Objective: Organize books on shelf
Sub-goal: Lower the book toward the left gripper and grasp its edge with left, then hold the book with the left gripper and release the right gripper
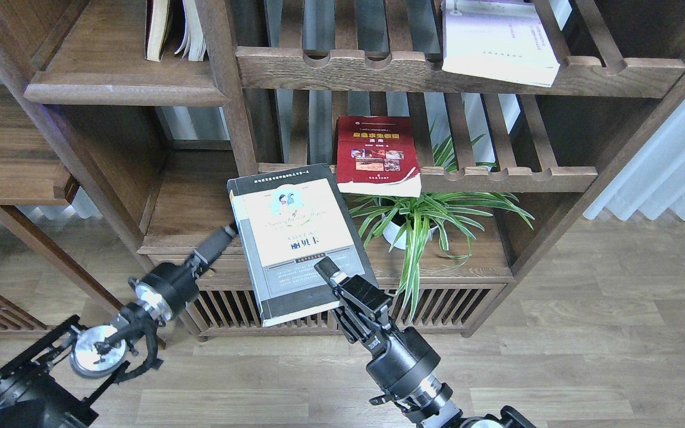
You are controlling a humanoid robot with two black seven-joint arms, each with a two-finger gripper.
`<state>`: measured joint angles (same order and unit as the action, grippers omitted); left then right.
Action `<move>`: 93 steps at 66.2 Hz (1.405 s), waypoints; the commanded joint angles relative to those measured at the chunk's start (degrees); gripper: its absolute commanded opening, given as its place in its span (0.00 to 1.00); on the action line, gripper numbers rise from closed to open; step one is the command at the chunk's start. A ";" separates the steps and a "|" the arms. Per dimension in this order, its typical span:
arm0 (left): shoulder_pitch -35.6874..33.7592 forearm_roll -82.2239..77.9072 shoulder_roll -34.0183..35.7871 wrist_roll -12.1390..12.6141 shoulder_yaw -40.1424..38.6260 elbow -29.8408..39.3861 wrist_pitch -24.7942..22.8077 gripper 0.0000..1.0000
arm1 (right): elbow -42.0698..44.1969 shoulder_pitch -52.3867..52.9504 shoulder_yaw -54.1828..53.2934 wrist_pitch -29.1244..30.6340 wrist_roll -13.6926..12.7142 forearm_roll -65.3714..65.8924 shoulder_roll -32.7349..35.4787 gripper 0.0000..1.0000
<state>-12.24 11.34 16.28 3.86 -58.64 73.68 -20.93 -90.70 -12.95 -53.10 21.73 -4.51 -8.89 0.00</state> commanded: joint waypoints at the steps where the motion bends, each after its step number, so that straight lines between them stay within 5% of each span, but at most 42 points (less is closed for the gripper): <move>1: 6.18 1.32 1.30 0.09 -6.31 3.84 -4.12 1.00 | -0.09 -0.67 -2.27 1.12 -1.90 0.10 0.00 0.05; 23: 9.34 5.71 0.51 0.97 -12.73 5.51 -7.07 1.00 | -0.09 -0.49 -2.79 1.12 -2.25 0.10 0.00 0.05; 28: 9.08 7.47 0.60 4.39 -11.50 5.51 -7.07 1.00 | -0.09 -0.40 -2.71 1.29 -2.43 0.01 0.00 0.06; 29: 8.64 9.12 0.60 7.44 -10.19 5.51 -7.07 1.00 | 0.09 -0.40 -2.62 1.55 -3.04 -0.25 0.00 0.06; 31: 8.46 9.75 0.60 9.13 -9.83 5.51 -7.07 1.00 | 0.26 -0.40 -2.53 1.73 -3.66 -0.34 0.00 0.07; 38: 8.20 10.37 0.59 12.66 -9.65 5.51 -7.07 1.00 | 0.97 -0.58 -2.44 2.87 -5.15 -0.51 0.00 0.08; 76: 7.85 10.37 -0.72 13.63 -10.44 4.63 -7.07 1.00 | 2.81 -0.14 -2.18 5.25 -6.74 0.72 0.00 0.08; 93: 8.02 11.51 3.05 18.99 -7.63 5.34 -7.07 1.00 | 5.71 0.03 -1.91 5.34 -8.93 1.68 0.00 0.09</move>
<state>-4.18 22.07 16.48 20.92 -69.77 78.78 -28.00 -85.43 -12.94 -55.11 27.00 -12.53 -7.48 0.00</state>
